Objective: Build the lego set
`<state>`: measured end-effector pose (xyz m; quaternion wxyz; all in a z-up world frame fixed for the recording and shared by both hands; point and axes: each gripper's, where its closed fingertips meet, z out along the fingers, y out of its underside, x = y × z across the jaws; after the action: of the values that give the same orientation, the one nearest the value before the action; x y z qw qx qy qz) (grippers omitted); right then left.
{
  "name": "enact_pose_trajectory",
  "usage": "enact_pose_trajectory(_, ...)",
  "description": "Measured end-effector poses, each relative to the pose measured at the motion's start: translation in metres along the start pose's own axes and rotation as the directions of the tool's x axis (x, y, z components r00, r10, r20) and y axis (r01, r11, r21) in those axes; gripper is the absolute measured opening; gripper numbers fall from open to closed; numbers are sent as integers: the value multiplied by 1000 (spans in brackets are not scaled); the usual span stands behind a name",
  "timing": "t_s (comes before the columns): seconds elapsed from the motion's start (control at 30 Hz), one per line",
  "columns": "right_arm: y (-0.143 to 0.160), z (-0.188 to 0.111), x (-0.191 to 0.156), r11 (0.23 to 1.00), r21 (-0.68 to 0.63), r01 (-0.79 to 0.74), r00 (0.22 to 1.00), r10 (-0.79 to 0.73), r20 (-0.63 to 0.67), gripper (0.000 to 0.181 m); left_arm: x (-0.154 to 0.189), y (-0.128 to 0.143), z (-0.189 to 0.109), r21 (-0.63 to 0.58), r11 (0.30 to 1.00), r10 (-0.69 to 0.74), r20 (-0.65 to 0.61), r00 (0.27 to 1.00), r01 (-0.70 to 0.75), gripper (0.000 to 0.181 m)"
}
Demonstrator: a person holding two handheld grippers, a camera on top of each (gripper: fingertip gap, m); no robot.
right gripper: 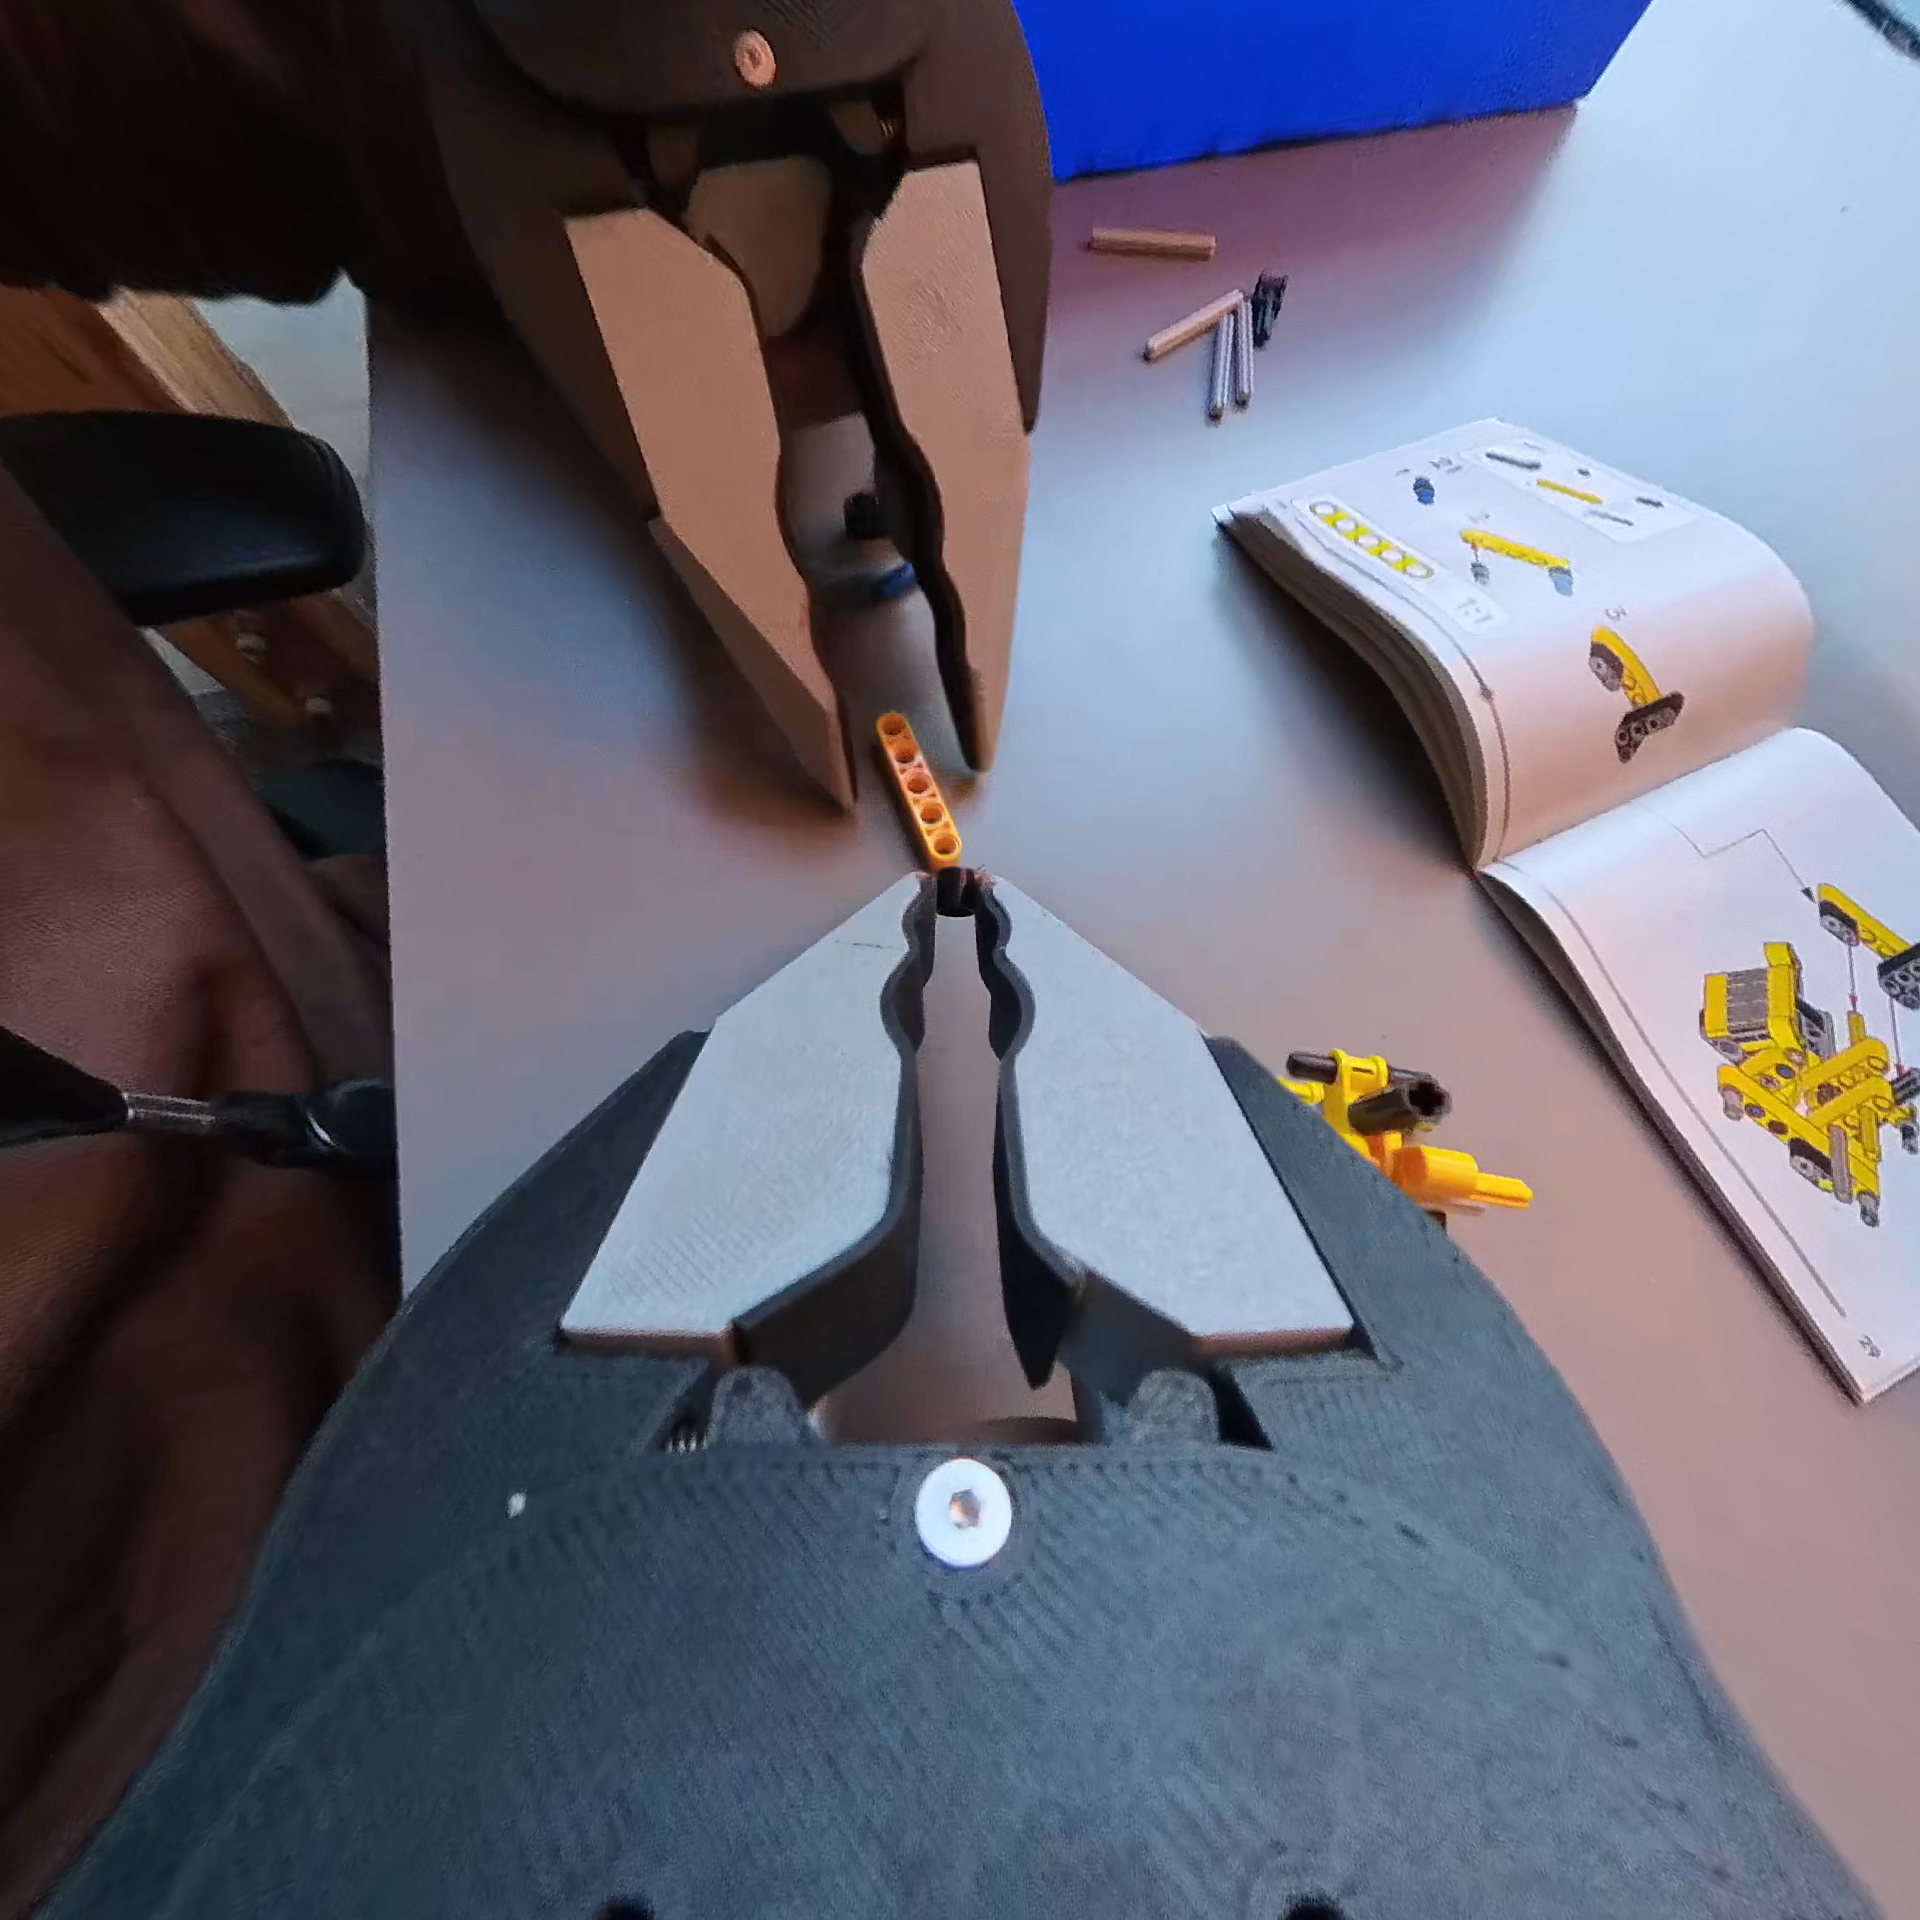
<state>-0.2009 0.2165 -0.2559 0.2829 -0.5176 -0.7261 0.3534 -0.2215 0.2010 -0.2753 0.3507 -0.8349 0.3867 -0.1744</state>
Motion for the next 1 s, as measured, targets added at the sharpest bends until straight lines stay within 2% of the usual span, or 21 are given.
enact_pose_trajectory(0.17,-19,-4,-3,991,135,19,1000,-21,18,4,-8,-15,-14,129,987,-89,-30,996,92,22)
enact_pose_trajectory(0.27,-34,-12,-4,970,242,-6,999,-4,40,4,-2,-30,-23,238,971,-15,2,1000,14,10)
enact_pose_trajectory(0.37,-51,-22,-7,928,368,-60,996,29,90,3,-2,-36,-20,258,966,11,50,999,-24,11)
enact_pose_trajectory(0.4,-54,-25,-6,915,398,-60,996,28,87,4,1,-38,-19,261,965,1,31,1000,-9,12)
enact_pose_trajectory(0.53,-58,-32,-4,898,438,45,999,-49,-1,4,17,-50,-28,330,926,-124,-202,972,187,13)
enact_pose_trajectory(0.63,-59,-33,-1,889,421,181,981,-136,-135,4,10,-53,-34,335,879,-242,-302,922,340,10)
enact_pose_trajectory(0.73,-52,-22,-3,898,333,288,950,-225,-214,4,5,-55,-36,313,837,-329,-368,870,449,15)
enact_pose_trajectory(1.0,-45,-8,-1,893,206,401,890,-326,-319,4,7,-54,-28,282,827,-362,-396,844,487,15)
